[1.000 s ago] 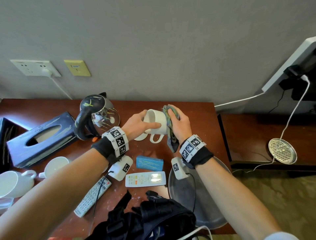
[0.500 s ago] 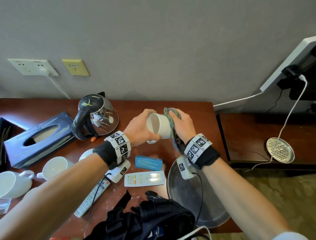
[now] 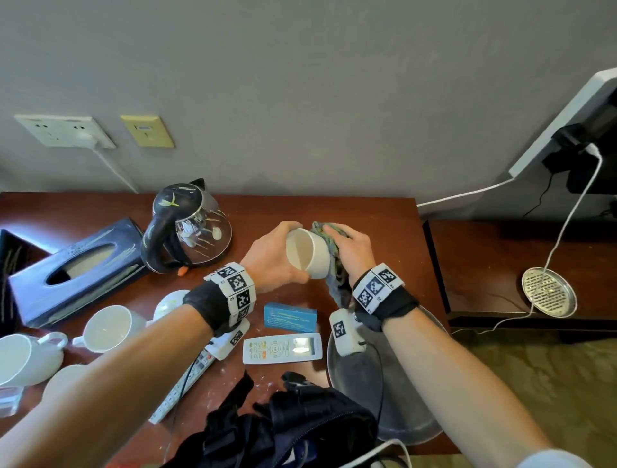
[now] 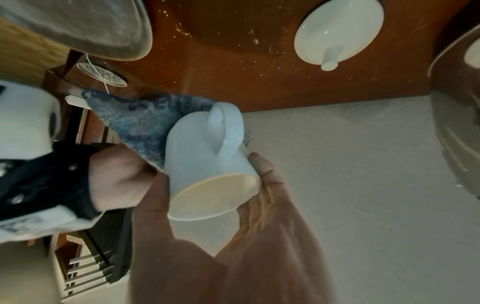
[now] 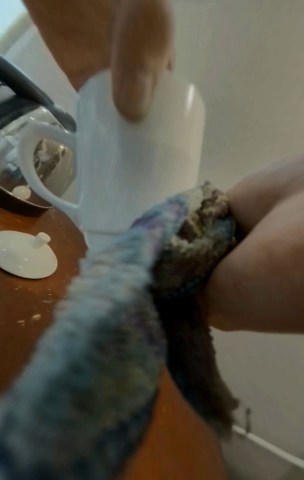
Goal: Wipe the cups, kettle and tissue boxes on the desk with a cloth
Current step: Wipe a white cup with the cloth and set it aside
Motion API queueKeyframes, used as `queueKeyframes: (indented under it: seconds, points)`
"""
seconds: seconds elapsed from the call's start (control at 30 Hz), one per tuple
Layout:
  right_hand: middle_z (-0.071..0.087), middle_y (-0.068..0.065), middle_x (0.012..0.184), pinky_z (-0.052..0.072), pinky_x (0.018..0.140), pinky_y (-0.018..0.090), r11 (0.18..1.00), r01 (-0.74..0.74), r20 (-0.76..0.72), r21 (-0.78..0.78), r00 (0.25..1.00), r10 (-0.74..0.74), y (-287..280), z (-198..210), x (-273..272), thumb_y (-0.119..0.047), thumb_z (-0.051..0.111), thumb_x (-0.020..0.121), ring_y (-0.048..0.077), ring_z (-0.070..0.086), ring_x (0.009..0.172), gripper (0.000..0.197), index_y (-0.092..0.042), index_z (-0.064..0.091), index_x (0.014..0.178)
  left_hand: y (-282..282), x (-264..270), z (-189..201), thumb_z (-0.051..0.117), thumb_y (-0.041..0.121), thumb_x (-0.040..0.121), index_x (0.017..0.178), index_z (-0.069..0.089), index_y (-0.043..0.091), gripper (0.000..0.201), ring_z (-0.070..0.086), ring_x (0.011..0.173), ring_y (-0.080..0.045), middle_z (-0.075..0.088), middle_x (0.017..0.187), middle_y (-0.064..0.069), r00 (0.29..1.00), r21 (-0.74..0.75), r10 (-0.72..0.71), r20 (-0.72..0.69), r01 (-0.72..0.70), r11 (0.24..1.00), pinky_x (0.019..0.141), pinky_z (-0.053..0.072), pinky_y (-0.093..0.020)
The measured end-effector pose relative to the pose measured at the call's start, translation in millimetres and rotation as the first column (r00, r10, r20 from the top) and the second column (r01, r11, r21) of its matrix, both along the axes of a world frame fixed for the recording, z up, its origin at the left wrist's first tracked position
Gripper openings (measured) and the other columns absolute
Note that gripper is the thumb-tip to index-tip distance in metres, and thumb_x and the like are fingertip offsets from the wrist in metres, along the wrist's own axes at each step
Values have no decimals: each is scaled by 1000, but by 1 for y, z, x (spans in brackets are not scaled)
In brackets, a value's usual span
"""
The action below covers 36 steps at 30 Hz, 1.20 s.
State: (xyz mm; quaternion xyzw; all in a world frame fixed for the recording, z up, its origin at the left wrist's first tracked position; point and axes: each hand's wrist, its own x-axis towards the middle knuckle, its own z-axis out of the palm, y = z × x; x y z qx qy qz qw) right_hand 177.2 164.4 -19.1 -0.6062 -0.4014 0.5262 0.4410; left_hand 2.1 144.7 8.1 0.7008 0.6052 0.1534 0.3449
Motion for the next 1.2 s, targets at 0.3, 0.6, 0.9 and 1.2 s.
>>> queueKeyframes:
  seconds: [0.3, 0.6, 0.9, 1.2]
  points:
    - [72, -8, 108, 55, 86, 22, 979, 7, 30, 203, 999, -14, -8, 3, -13, -22, 64, 95, 9, 67, 101, 20, -23, 71, 113, 13, 1, 9, 88, 38, 61, 137, 39, 24, 92, 54, 101, -16, 54, 115, 8, 997, 27, 77, -26, -76, 997, 79, 42, -25]
    - [75, -6, 102, 55, 85, 29, 996, 55, 102, 72, 993, -62, 10, 0, -5, -28, 66, 93, 14, 68, 96, 17, -23, 76, 105, 16, 6, 16, 83, 45, 65, 143, 37, 24, 93, 57, 113, -27, 55, 135, 0, 972, 52, -82, -220, 95, 994, 93, 47, -36]
    - [73, -1, 103, 54, 89, 28, 994, 107, -53, -3, 993, -107, 10, -22, 10, -15, 63, 95, 17, 68, 101, 14, -20, 73, 104, 20, 18, 7, 84, 46, 64, 140, 40, 25, 90, 60, 109, -25, 60, 127, 1, 974, 24, -89, -207, 96, 995, 93, 46, -35]
    - [72, -4, 112, 53, 96, 31, 979, 204, 49, -19, 978, -203, 17, -37, 2, -20, 66, 93, 12, 67, 103, 24, -17, 73, 115, 48, 26, -28, 83, 55, 66, 137, 48, 27, 84, 57, 114, -24, 62, 125, 0, 988, -163, 139, -68, -148, 975, 100, 46, -42]
